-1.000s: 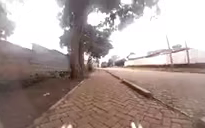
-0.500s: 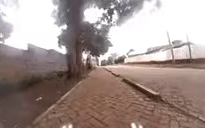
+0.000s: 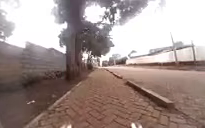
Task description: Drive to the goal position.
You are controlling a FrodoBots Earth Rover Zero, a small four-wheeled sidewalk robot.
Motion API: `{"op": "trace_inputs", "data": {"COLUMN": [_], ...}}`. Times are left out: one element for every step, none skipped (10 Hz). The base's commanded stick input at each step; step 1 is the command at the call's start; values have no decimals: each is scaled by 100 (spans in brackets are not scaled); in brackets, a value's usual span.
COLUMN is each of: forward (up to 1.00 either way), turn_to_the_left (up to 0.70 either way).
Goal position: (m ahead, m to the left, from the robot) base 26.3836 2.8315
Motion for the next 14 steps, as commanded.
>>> {"op": "trace_inputs", "data": {"forward": [70, 70, 70, 70, 70, 70, 70, 70, 70, 70, 70, 70, 70, 70], "turn_to_the_left": [0, 0, 0, 0, 0, 0, 0, 0, 0, 0, 0, 2, 3, 0]}}
